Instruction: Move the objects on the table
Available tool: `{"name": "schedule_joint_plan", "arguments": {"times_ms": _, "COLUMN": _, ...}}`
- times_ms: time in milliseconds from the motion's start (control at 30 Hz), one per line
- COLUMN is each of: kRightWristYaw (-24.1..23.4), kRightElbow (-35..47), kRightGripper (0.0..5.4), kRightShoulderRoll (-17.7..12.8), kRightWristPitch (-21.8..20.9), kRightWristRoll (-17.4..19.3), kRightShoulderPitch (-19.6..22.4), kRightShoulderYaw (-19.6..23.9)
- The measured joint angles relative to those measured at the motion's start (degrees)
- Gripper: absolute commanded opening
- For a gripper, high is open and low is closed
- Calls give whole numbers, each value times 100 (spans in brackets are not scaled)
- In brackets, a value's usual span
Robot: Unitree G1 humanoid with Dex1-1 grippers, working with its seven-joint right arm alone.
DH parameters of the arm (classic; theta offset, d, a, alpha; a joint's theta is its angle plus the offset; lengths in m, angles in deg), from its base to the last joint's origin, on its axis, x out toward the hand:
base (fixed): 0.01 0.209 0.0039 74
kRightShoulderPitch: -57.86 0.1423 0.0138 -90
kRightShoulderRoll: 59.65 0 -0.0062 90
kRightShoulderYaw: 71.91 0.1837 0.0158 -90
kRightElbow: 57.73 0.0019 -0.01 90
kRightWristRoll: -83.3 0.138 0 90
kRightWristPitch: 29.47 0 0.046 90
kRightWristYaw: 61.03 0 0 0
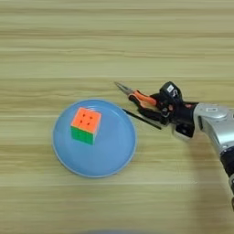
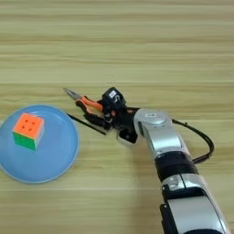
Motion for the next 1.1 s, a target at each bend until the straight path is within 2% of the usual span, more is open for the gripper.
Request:
{"name": "schedule_joint_plan", "arguments": {"times_ms": 267, "kRightWristYaw": -2, "kRightElbow": -178, "kRightGripper": 477, "kRightShoulderRoll": 41, "kRightWristPitch": -116, "kRightWristRoll": -37, "kRightShoulderPitch": 51, "kRightShoulderYaw": 6}}
{"name": "schedule_joint_plan", "arguments": {"times_ms": 400, "kRightWristYaw": -2, "kRightElbow": 5, "kRightGripper": 518, "kRightShoulderRoll": 42, "kRightWristPitch": -130, "kRightWristRoll": 8, "kRightShoulderPitch": 50, "kRightShoulderYaw": 63}}
{"name": "schedule_joint_plan", "arguments": {"times_ms": 467, "kRightWristYaw": -2, "kRightElbow": 382, "kRightGripper": 539, "kRightShoulderRoll": 41, "kRightWristPitch": -127, "kRightWristRoll": 142, "kRightShoulderPitch": 45, "kRightShoulderYaw": 205}}
{"name": "schedule_joint_plan", "arguments": {"times_ms": 800, "kRightWristYaw": 8, "kRightElbow": 1624, "kRightGripper": 539, "kRightShoulderRoll": -7, "kRightWristPitch": 28, "kRightWristRoll": 532, "kRightShoulderPitch": -71, "kRightShoulderYaw": 581}}
{"name": "schedule_joint_plan", "arguments": {"times_ms": 1100, "kRightWristYaw": 250, "kRightElbow": 2205, "kRightGripper": 539, "kRightShoulderRoll": -379, "kRightWristPitch": 88, "kRightWristRoll": 1137, "kRightShoulderPitch": -529, "kRightShoulderYaw": 1197}}
